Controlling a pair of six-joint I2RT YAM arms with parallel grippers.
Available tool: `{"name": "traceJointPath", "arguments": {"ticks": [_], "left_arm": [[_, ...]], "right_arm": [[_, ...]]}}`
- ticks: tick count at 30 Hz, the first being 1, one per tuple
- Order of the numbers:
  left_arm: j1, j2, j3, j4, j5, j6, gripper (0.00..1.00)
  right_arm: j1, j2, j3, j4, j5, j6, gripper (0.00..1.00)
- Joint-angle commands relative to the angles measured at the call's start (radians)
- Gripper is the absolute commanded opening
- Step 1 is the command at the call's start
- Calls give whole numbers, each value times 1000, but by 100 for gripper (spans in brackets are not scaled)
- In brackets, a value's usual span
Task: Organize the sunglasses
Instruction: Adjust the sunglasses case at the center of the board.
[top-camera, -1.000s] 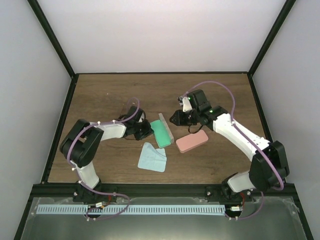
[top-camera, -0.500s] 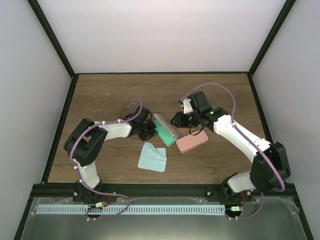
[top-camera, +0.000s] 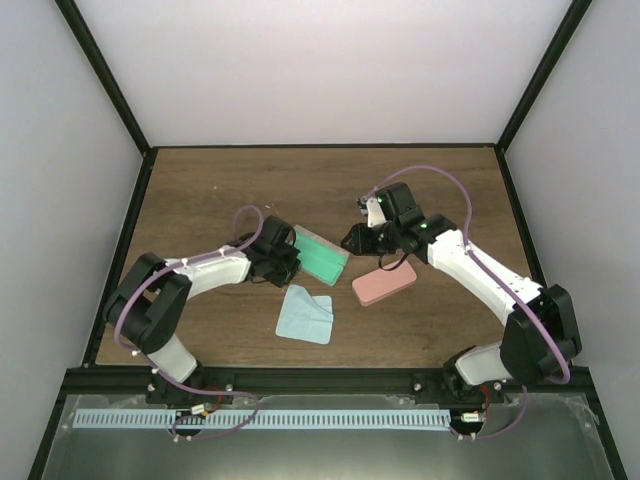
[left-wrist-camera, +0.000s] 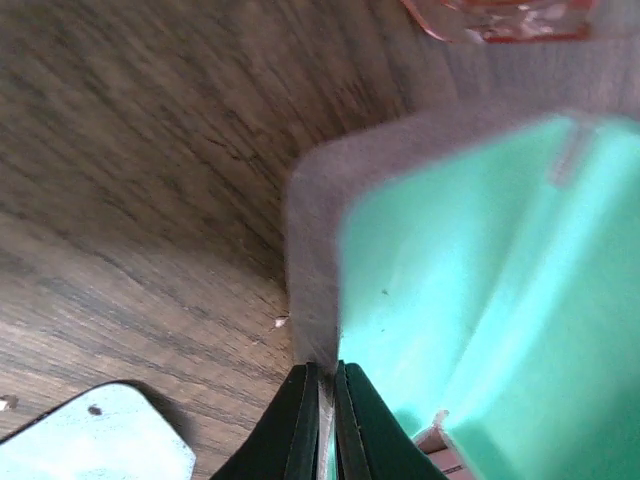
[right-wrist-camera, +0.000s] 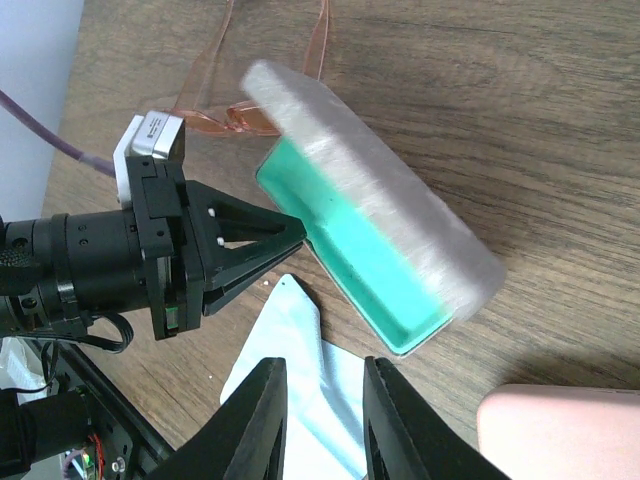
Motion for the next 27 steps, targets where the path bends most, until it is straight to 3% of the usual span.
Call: {"name": "traceJointPath", "arguments": {"ticks": [1,6,14,19,23,27], "left_arm": [[-14,-16,-7,20,-47,-136,7],[-34,32,-18,105,-17,-285,9],[-49,95,31,185,7,-349,13],[-41,46,126,175,-56,-172,26],[-18,39,246,20,-69,9,27],[13,-7,197,-23,-63,88,27]], "right_arm": [[7,-33,-11,-21,8,-12,23],[7,-49,-26,-29,15,-11,23],[7,-77,-52,-21,8,-5,24],[7,-93,-50,-7,31,-26,26],[12,-77,-55,33,36,-75,26],[59,-35,-18,58,75,-115,26]]}}
